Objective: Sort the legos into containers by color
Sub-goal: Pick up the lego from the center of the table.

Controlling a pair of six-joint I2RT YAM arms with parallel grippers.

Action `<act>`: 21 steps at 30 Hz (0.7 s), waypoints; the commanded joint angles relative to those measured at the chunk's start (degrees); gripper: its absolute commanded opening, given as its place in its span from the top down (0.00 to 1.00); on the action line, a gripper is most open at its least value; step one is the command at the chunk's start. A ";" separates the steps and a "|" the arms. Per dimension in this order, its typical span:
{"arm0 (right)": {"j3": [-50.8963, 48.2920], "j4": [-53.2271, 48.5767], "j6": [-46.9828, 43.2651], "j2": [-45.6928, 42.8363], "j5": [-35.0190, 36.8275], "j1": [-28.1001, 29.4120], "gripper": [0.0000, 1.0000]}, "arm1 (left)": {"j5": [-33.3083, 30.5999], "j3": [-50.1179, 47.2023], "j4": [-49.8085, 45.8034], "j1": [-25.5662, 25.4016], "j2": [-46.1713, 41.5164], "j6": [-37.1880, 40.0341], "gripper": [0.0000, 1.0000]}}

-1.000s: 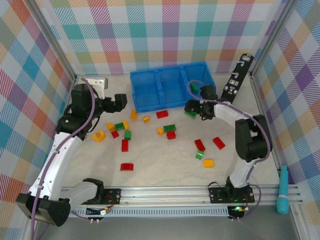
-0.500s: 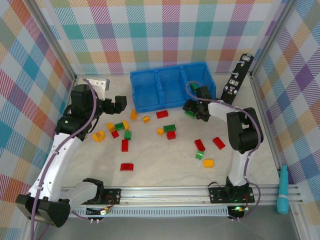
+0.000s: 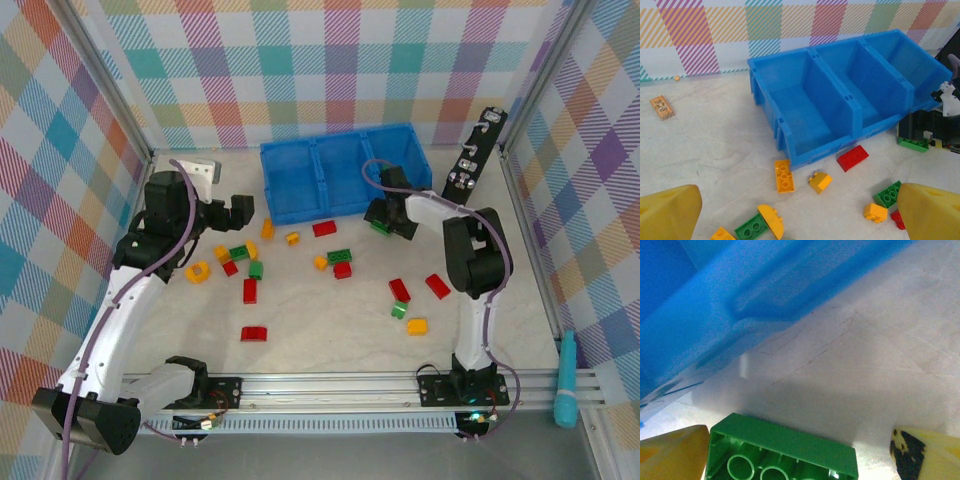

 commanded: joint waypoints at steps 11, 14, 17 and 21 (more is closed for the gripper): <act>-0.85 1.09 -3.50 5.51 1.80 1.32 0.34 | 0.77 0.63 0.30 -0.06 2.21 0.82 0.00; -1.97 0.32 -4.18 4.56 2.15 1.32 0.40 | 0.88 0.81 0.37 -0.07 2.46 0.73 0.00; -3.17 -0.99 -5.70 2.22 2.55 1.06 0.45 | 0.79 0.81 0.39 -0.14 2.48 0.73 0.00; -4.09 -3.73 -8.97 -3.44 2.96 0.35 0.49 | 0.53 0.54 0.54 -0.14 2.45 0.73 0.00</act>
